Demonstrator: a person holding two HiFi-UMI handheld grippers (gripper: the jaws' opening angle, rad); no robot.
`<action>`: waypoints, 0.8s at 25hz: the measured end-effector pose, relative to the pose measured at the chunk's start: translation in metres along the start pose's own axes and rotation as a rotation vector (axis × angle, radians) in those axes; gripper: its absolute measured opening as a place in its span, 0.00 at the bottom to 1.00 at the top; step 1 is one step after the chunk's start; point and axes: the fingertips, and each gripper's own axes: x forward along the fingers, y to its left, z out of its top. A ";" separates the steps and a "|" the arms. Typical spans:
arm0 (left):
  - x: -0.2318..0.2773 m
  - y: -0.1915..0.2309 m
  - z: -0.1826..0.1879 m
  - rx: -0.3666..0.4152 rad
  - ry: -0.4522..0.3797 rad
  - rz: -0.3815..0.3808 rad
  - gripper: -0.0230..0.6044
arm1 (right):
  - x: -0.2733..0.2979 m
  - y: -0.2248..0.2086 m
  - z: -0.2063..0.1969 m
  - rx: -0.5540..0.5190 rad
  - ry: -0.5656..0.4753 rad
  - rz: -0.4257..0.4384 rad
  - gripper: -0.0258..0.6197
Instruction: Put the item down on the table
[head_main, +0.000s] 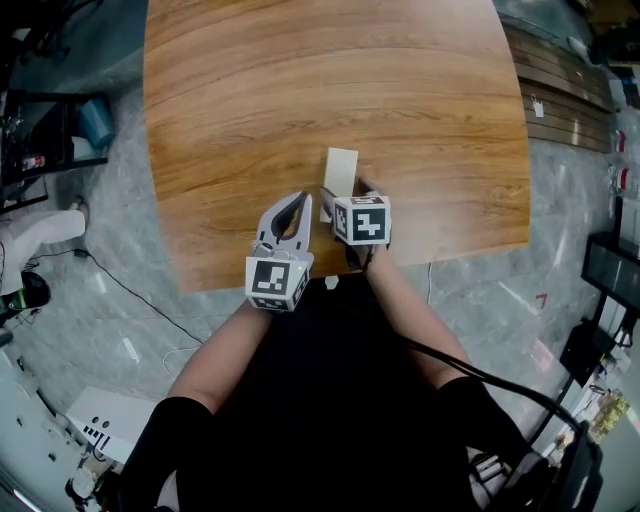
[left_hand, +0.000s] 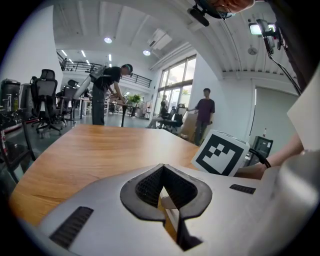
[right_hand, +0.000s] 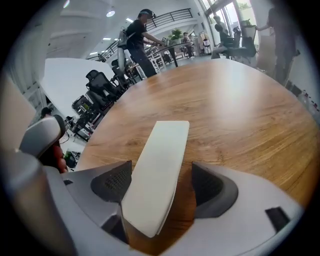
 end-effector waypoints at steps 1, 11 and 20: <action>-0.001 0.001 0.000 0.000 0.000 -0.001 0.04 | 0.002 0.001 0.000 -0.003 0.005 -0.009 0.52; -0.008 0.016 -0.005 -0.013 0.004 -0.011 0.04 | 0.011 -0.001 -0.002 -0.152 0.047 -0.241 0.52; -0.008 0.026 -0.003 -0.012 0.004 -0.019 0.04 | 0.004 -0.001 -0.003 -0.176 -0.006 -0.250 0.31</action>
